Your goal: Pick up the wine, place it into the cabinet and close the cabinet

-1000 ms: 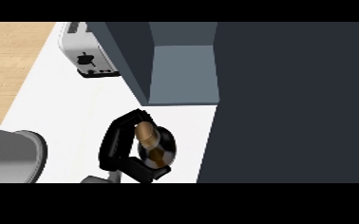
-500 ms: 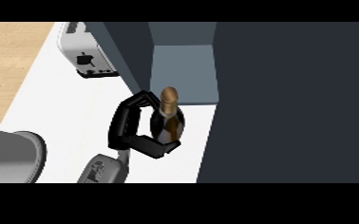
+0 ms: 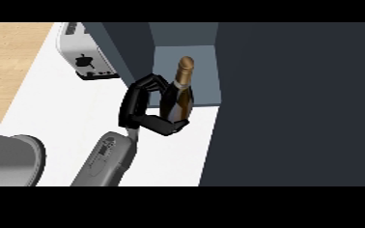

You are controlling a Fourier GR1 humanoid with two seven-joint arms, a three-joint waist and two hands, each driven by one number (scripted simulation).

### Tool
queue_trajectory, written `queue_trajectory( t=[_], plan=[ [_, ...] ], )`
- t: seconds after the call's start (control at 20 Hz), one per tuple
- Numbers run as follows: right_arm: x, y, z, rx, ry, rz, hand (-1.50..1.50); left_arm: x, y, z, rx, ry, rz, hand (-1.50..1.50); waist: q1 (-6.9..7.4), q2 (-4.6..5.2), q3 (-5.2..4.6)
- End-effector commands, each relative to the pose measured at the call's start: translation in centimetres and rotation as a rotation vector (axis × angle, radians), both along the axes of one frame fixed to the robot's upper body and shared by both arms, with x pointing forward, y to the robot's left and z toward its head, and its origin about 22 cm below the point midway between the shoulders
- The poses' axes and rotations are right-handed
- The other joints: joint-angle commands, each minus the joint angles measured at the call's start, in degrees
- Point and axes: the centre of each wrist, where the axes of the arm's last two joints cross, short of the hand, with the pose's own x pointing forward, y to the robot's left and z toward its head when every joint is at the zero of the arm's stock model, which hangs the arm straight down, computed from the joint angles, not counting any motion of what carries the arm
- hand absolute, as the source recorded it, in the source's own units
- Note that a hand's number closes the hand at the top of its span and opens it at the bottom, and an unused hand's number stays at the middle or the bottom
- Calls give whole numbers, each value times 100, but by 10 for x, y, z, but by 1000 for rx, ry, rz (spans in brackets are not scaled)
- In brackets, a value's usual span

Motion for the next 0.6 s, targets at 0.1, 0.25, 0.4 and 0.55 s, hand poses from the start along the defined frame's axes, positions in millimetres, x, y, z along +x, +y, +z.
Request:
queue_trajectory(
  t=[0.1, 0.25, 0.4, 0.55],
  plan=[
    [-41, -5, 34, 124, 2, 83, -150, 23, -6, 4, -5, 31, -21, 150, -24, -10, -1],
    [-23, 1, 22, 115, -10, 77, -150, 41, -24, 14, 4, 12, -30, 150, -12, 17, -2],
    [-28, -6, 30, 119, -17, 99, -150, 41, -32, 3, -2, 28, -10, 150, -106, 32, -1],
    [-35, -6, 29, 129, -14, 104, -150, 58, -37, 15, -11, 47, 31, 150, -230, 38, -1]
  ],
)
